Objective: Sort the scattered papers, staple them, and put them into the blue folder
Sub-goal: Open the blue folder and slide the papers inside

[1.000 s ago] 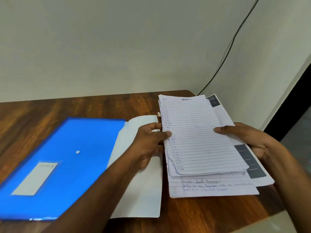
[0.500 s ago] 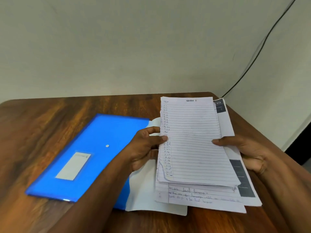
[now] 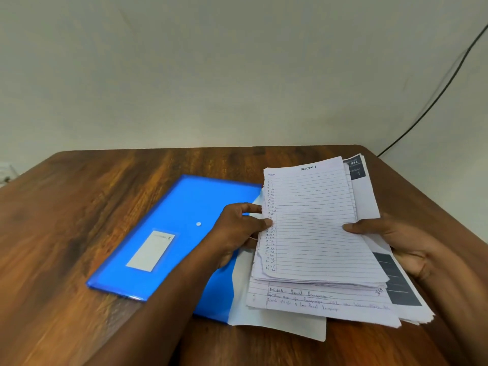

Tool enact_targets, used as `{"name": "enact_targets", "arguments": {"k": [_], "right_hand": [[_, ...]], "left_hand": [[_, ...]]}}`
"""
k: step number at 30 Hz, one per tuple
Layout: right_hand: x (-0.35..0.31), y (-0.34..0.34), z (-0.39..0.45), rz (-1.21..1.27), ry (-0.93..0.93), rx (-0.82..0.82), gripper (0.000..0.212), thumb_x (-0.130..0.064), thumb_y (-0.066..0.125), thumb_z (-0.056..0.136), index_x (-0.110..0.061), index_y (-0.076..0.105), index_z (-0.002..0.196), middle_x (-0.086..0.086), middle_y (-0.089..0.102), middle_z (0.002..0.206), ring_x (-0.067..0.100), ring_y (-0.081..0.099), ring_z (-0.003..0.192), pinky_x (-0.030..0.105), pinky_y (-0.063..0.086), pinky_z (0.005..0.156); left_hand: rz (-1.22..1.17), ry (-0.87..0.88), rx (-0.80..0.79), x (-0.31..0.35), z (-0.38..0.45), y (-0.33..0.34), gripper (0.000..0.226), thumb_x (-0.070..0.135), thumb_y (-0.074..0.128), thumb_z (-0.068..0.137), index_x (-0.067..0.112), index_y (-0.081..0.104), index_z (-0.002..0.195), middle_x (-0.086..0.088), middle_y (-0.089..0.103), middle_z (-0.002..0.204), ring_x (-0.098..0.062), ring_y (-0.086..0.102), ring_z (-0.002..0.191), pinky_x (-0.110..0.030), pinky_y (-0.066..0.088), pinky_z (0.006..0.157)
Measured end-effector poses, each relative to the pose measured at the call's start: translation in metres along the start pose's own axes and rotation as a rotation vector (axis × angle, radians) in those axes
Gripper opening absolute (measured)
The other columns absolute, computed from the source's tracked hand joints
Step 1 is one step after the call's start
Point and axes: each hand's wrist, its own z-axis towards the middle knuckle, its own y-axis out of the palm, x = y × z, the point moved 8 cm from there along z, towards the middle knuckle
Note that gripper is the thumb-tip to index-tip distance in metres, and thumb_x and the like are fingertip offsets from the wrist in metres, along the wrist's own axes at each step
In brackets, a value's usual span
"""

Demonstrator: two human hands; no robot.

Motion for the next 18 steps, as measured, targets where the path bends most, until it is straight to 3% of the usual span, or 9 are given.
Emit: {"name": "enact_targets", "arguments": {"k": [1,5,8,10,11,13,15,17,18], "right_hand": [[0.0,0.001,0.001,-0.004,-0.001,-0.006,0.103,0.006,0.1,0.043,-0.009,0.063,0.139,0.028,0.062,0.138,0.053,0.06,0.126,0.074,0.051,0.092],[0.004,0.004,0.004,0.012,0.016,-0.003,0.102,0.007,0.099,0.046,-0.01,0.062,0.14,0.028,0.061,0.14,0.054,0.059,0.126,0.072,0.054,0.09],[0.008,0.008,0.007,0.038,0.034,-0.005,0.105,0.008,0.1,0.042,-0.01,0.063,0.138,0.029,0.062,0.138,0.053,0.061,0.123,0.066,0.059,0.082],[0.008,0.01,0.007,0.034,0.023,-0.002,0.105,0.008,0.101,0.038,-0.009,0.064,0.134,0.029,0.063,0.136,0.052,0.065,0.118,0.062,0.061,0.076],[0.008,0.012,0.007,0.023,0.016,-0.007,0.099,0.009,0.099,0.041,-0.008,0.065,0.132,0.029,0.064,0.134,0.052,0.066,0.115,0.061,0.061,0.074],[0.006,0.014,0.006,-0.006,-0.001,-0.003,0.071,0.016,0.086,0.062,-0.007,0.067,0.127,0.029,0.067,0.129,0.05,0.071,0.105,0.062,0.062,0.071],[0.006,0.009,0.008,-0.045,-0.002,0.028,0.054,0.013,0.069,0.078,-0.005,0.065,0.128,0.029,0.069,0.126,0.049,0.073,0.102,0.064,0.062,0.073],[0.008,0.005,0.009,-0.061,0.003,0.059,0.065,0.012,0.082,0.073,-0.005,0.063,0.133,0.029,0.068,0.127,0.05,0.07,0.108,0.065,0.061,0.076],[0.01,0.005,0.009,-0.064,0.01,0.076,0.081,0.01,0.093,0.058,-0.005,0.063,0.132,0.03,0.068,0.127,0.051,0.069,0.109,0.064,0.061,0.075]], "left_hand": [[0.009,0.004,0.002,0.0,-0.001,-0.002,0.034,0.01,0.078,0.093,0.009,0.068,0.126,-0.014,0.081,0.101,-0.03,0.078,0.085,-0.048,0.065,0.079],[-0.085,-0.055,-0.078,-0.006,-0.014,-0.001,0.044,0.009,0.08,0.091,0.011,0.063,0.131,-0.014,0.081,0.108,-0.029,0.078,0.092,-0.036,0.065,0.067],[-0.162,-0.096,-0.131,-0.011,-0.021,0.002,0.049,0.006,0.079,0.091,0.01,0.059,0.135,-0.013,0.079,0.118,-0.034,0.075,0.11,-0.048,0.063,0.093],[-0.131,-0.105,-0.16,-0.013,-0.024,0.002,0.051,0.004,0.078,0.091,0.011,0.056,0.136,-0.013,0.078,0.119,-0.035,0.074,0.113,-0.052,0.06,0.099],[-0.105,-0.114,-0.186,-0.014,-0.026,0.003,0.051,0.003,0.077,0.091,0.012,0.055,0.136,-0.013,0.078,0.119,-0.034,0.075,0.111,-0.05,0.062,0.095],[-0.056,-0.13,-0.223,-0.014,-0.03,0.004,0.053,0.0,0.077,0.09,0.012,0.054,0.136,-0.012,0.079,0.115,-0.028,0.079,0.098,-0.037,0.066,0.072],[-0.01,-0.129,-0.2,-0.014,-0.033,0.001,0.057,-0.003,0.079,0.088,0.012,0.053,0.137,-0.01,0.081,0.101,-0.02,0.079,0.079,-0.026,0.058,0.054],[0.045,-0.125,-0.171,-0.014,-0.033,-0.003,0.062,-0.002,0.081,0.087,0.013,0.052,0.139,-0.006,0.081,0.087,-0.017,0.078,0.071,-0.025,0.057,0.053],[0.076,-0.123,-0.168,-0.014,-0.033,-0.004,0.063,0.0,0.082,0.086,0.014,0.052,0.139,-0.005,0.08,0.083,-0.017,0.077,0.07,-0.026,0.059,0.055]]}}
